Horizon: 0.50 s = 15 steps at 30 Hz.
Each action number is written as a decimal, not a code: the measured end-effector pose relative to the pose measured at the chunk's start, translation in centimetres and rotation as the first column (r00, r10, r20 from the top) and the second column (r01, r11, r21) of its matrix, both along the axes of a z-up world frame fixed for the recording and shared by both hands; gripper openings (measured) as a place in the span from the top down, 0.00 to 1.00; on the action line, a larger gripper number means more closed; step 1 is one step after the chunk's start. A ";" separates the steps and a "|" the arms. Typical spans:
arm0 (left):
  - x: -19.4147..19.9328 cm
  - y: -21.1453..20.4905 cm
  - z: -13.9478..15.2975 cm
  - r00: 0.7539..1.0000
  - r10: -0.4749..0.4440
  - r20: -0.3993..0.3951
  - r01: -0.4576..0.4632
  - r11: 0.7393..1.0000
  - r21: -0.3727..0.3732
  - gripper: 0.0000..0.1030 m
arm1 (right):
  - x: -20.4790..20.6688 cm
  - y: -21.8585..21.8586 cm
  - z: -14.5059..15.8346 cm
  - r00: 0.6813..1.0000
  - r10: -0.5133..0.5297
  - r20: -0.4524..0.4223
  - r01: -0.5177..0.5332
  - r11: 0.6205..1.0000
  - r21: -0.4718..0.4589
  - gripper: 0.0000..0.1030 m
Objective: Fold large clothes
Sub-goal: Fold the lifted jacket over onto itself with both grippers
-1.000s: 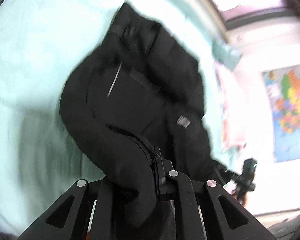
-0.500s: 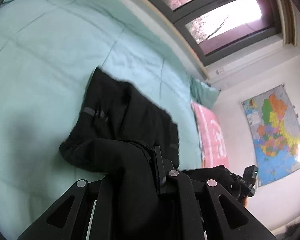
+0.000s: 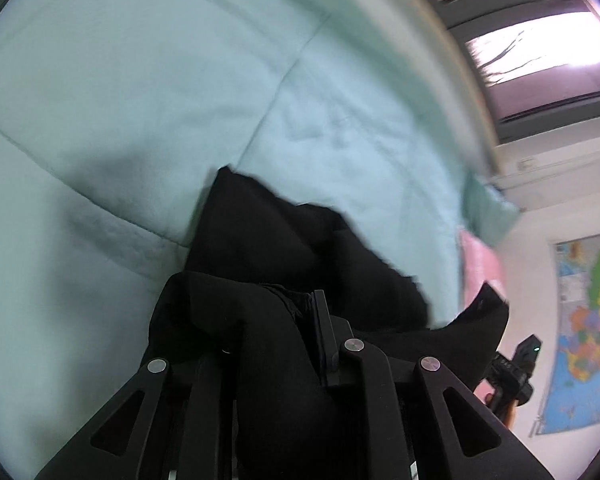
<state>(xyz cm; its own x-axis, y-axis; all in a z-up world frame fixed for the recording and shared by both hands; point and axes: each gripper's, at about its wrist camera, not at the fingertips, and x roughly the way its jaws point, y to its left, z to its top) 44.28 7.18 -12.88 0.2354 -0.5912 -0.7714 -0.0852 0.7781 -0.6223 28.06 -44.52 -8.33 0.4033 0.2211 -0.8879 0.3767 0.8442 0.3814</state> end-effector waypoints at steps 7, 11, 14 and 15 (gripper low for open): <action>1.7 -1.4 -6.8 0.998 -0.001 -0.060 0.001 1.000 -0.002 0.81 | 2.2 0.6 -7.5 0.993 -0.004 -0.118 0.007 1.000 0.023 0.77; 1.5 -1.4 -6.1 0.998 -0.061 -0.035 0.061 0.998 -0.008 0.78 | 2.7 0.8 -8.2 0.990 0.002 -0.142 0.001 1.000 0.019 0.76; 0.8 -1.1 -4.0 0.989 -0.145 -0.001 0.145 0.989 -0.024 0.66 | 2.5 0.4 -7.0 0.990 0.027 -0.139 -0.022 0.999 0.037 0.74; 0.4 -0.7 -3.0 0.984 -0.178 0.013 0.179 0.982 -0.053 0.63 | 2.3 0.3 -6.0 0.990 0.039 -0.133 -0.034 0.998 0.045 0.72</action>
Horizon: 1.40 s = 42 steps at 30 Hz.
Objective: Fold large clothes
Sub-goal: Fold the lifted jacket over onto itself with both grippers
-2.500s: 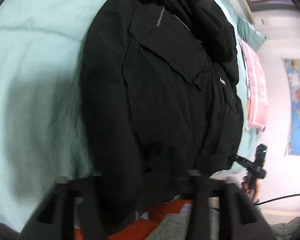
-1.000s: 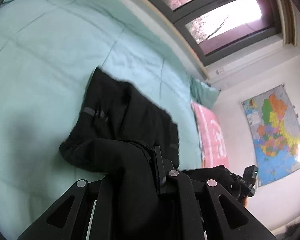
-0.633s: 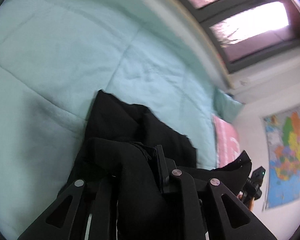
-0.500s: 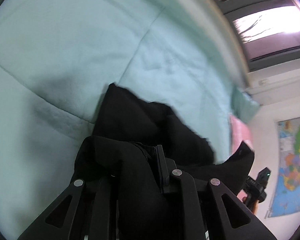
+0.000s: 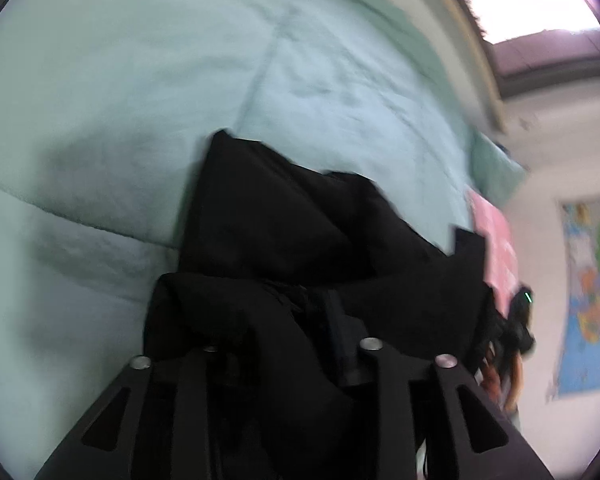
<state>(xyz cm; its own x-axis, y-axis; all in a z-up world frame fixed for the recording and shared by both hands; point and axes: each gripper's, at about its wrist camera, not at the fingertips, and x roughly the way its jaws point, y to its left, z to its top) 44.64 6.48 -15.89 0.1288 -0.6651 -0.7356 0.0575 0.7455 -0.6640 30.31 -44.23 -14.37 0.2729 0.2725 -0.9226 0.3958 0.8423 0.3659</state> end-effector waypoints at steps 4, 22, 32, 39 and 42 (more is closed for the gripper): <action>-1.9 2.9 3.3 1.000 -0.006 -0.006 0.006 0.998 -0.068 0.42 | -2.1 -0.8 4.0 0.992 0.057 0.113 -0.074 0.985 0.157 0.44; 3.3 2.6 1.9 0.990 0.039 0.138 -0.065 0.980 0.189 0.31 | 0.6 -0.6 4.3 0.955 0.261 0.140 -0.218 0.939 -0.267 0.22; 6.2 0.4 -2.2 0.998 -0.041 0.039 0.041 0.999 0.003 0.55 | 5.7 1.2 -1.6 0.906 0.411 0.099 -0.386 0.899 -0.207 0.68; 2.7 1.8 3.7 0.979 0.045 0.200 -0.052 0.998 0.030 0.88 | 1.3 2.4 5.7 0.908 0.383 0.168 -0.245 0.812 -0.530 0.81; 2.5 1.0 8.6 0.950 0.046 0.310 -0.056 0.998 0.021 0.88 | 1.6 3.4 9.3 0.896 0.401 0.190 -0.205 0.754 -0.624 0.81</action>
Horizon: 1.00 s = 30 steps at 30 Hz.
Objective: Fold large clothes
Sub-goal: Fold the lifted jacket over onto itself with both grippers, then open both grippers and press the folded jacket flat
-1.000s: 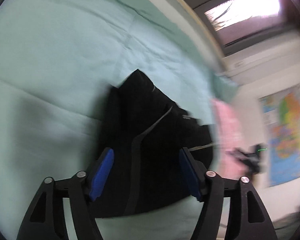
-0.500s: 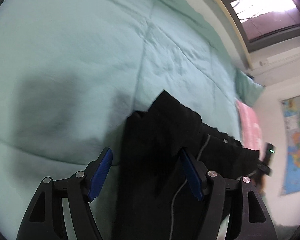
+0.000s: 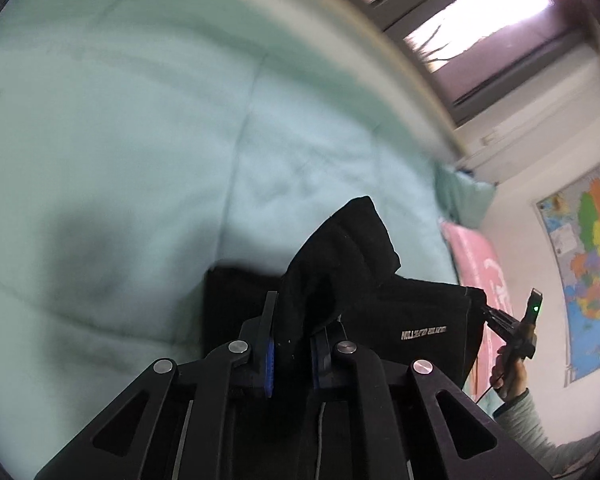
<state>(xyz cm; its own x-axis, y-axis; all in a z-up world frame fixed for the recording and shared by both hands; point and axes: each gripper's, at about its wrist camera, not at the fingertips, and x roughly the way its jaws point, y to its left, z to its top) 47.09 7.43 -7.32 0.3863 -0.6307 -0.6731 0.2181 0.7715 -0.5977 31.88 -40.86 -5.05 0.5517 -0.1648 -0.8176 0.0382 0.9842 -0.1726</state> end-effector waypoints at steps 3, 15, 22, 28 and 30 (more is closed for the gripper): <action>1.7 -0.9 2.9 0.997 0.011 0.073 -0.012 1.000 0.010 0.88 | 1.8 0.5 1.9 0.998 -0.027 0.055 0.031 0.998 -0.061 0.81; 8.0 -4.5 -12.5 0.976 0.083 -0.203 -0.033 0.970 0.239 0.81 | 8.0 -2.6 -14.2 0.947 -0.184 -0.263 0.208 0.976 0.066 0.79; 8.6 -0.7 -11.4 0.952 0.022 -0.304 0.004 0.996 0.086 0.67 | 6.8 -4.3 -11.5 0.939 -0.236 -0.250 0.267 0.959 0.098 0.54; 5.6 5.6 -5.2 0.967 0.100 -0.235 -0.069 0.989 0.134 0.56 | 1.2 -2.3 -3.6 0.960 -0.252 -0.122 0.264 0.960 0.089 0.50; 3.9 6.0 -3.5 0.975 0.085 -0.205 -0.064 0.992 0.106 0.56 | -0.8 -0.6 -1.7 0.966 -0.238 -0.098 0.251 0.955 0.158 0.50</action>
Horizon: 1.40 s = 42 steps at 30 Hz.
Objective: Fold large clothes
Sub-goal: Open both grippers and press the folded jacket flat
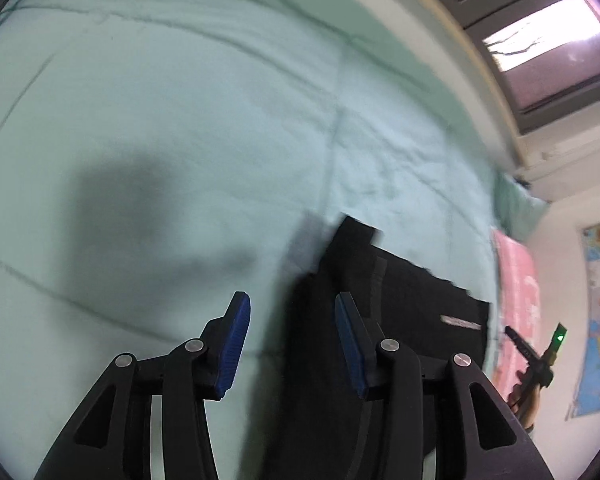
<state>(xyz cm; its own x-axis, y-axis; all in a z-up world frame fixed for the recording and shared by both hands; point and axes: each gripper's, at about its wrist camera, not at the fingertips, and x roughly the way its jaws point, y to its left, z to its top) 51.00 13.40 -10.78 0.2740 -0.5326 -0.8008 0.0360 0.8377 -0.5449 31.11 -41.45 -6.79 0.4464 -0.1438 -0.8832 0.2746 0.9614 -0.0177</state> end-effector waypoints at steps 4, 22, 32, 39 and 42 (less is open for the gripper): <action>-5.5 -5.7 3.4 0.989 -0.113 0.100 0.110 0.993 0.034 0.56 | -3.3 5.9 1.8 0.996 0.077 0.042 -0.081 0.991 0.107 0.37; -11.8 -23.9 -7.9 0.963 -0.269 -0.018 0.264 0.927 0.266 0.55 | -3.2 16.7 -11.9 0.963 0.219 -0.159 -0.198 0.970 0.138 0.31; -6.8 -23.1 -1.6 0.967 -0.246 0.073 0.229 0.957 0.180 0.54 | 3.9 15.8 -6.5 0.977 0.203 -0.061 -0.191 0.968 0.163 0.33; -3.5 -24.7 -8.0 0.966 -0.253 -0.048 0.254 0.907 0.336 0.55 | 6.2 15.9 -12.7 0.969 0.170 -0.179 -0.135 0.972 0.191 0.32; -3.4 -23.7 -7.4 0.974 -0.219 -0.056 0.226 0.923 0.311 0.55 | 5.8 15.9 -11.9 0.968 0.170 -0.186 -0.134 0.973 0.189 0.32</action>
